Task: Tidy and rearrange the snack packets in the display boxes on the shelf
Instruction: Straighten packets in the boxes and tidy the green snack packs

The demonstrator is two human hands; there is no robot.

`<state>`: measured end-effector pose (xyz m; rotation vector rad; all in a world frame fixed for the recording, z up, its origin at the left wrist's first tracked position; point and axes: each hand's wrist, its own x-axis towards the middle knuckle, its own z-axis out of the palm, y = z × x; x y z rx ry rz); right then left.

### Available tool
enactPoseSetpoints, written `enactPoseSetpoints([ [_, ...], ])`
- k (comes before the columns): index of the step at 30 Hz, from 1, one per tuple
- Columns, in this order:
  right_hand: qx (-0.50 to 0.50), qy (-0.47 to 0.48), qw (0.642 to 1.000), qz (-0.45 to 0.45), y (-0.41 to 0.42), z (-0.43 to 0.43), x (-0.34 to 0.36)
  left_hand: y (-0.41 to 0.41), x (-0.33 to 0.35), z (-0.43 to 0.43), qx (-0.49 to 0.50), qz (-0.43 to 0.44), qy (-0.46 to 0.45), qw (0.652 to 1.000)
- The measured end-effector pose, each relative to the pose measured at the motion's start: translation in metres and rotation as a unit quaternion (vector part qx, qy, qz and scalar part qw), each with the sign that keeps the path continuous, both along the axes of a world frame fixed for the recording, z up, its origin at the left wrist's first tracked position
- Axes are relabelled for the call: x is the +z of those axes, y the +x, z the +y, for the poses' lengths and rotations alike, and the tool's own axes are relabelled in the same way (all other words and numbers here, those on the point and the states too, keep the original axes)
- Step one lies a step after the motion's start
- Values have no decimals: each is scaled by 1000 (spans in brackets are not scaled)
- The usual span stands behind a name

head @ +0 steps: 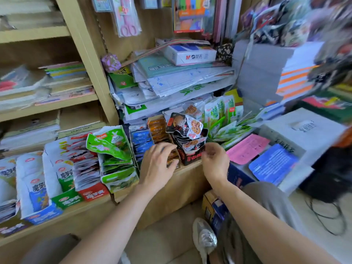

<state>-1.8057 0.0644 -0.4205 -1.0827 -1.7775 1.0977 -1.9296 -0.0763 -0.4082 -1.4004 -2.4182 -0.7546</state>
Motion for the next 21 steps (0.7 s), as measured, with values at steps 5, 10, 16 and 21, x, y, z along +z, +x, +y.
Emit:
enactPoseSetpoints([
  [5,-18,125,989,-72,27,66,28,-7,20,63,-37,-17,-46,998],
  [10,107,226,927,-281,50,144,25,-30,29,96,-62,-61,-151,985],
  [16,119,155,953,-232,42,191,37,-34,23,104,-43,-43,-87,994],
  [21,81,125,967,-206,30,209,39,-33,21,105,-13,2,-112,994],
])
